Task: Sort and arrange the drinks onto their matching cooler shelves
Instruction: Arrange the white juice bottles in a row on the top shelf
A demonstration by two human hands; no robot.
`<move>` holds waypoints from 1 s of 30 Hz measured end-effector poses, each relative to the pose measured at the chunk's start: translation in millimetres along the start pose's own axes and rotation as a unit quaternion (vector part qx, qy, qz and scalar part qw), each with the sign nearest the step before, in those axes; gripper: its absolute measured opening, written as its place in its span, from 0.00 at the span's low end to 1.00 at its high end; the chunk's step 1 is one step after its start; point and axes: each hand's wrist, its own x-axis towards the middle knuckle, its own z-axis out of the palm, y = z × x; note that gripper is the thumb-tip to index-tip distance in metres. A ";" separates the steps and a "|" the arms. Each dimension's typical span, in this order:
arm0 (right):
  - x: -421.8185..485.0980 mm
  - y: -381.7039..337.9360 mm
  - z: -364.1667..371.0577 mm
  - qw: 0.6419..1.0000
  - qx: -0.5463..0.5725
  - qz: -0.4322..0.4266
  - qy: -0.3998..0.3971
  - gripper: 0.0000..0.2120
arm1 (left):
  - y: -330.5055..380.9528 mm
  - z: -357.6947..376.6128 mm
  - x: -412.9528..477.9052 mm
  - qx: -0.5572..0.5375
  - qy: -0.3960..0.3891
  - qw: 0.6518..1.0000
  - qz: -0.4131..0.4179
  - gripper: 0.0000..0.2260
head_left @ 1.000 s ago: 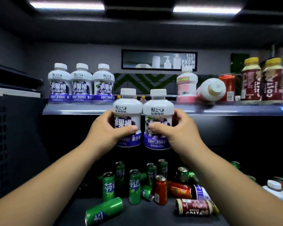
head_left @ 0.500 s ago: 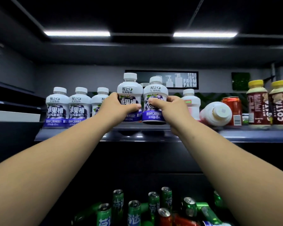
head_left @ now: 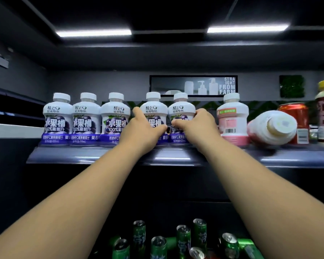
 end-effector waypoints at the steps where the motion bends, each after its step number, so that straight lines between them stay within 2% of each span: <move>1: -2.4 -0.1 -0.8 1.000 -0.015 -0.005 -0.003 0.30 | -0.4 0.6 -1.5 0.003 0.007 1.000 0.003 0.33; 6: -14.7 -3.1 -4.8 0.998 -0.043 -0.038 -0.006 0.30 | -3.8 0.2 -12.3 0.009 0.052 0.997 0.053 0.43; 8: -17.0 -3.7 -6.0 0.998 -0.045 -0.044 -0.007 0.30 | -6.5 -0.7 -15.7 0.087 0.092 0.988 0.084 0.43; 10: -18.5 -4.8 -6.5 0.998 -0.050 -0.045 -0.009 0.29 | -12.5 -1.6 -16.2 0.199 0.149 0.962 0.109 0.43; 12: -19.1 -6.0 -6.5 0.997 -0.062 -0.044 -0.010 0.29 | -16.1 -2.7 -15.1 0.232 0.168 0.952 0.112 0.44; 15: -20.5 -6.5 -4.8 0.996 -0.076 -0.046 -0.012 0.29 | -19.6 -0.6 -13.9 0.214 0.164 0.956 0.113 0.45; 22: -25.8 -8.6 -3.3 0.991 -0.112 -0.074 -0.017 0.32 | -29.7 1.8 -11.8 0.171 0.198 0.958 0.115 0.37; 30: -32.6 -12.2 -0.6 0.985 -0.155 -0.080 -0.007 0.31 | -31.3 3.0 -13.9 0.158 0.215 0.957 0.115 0.37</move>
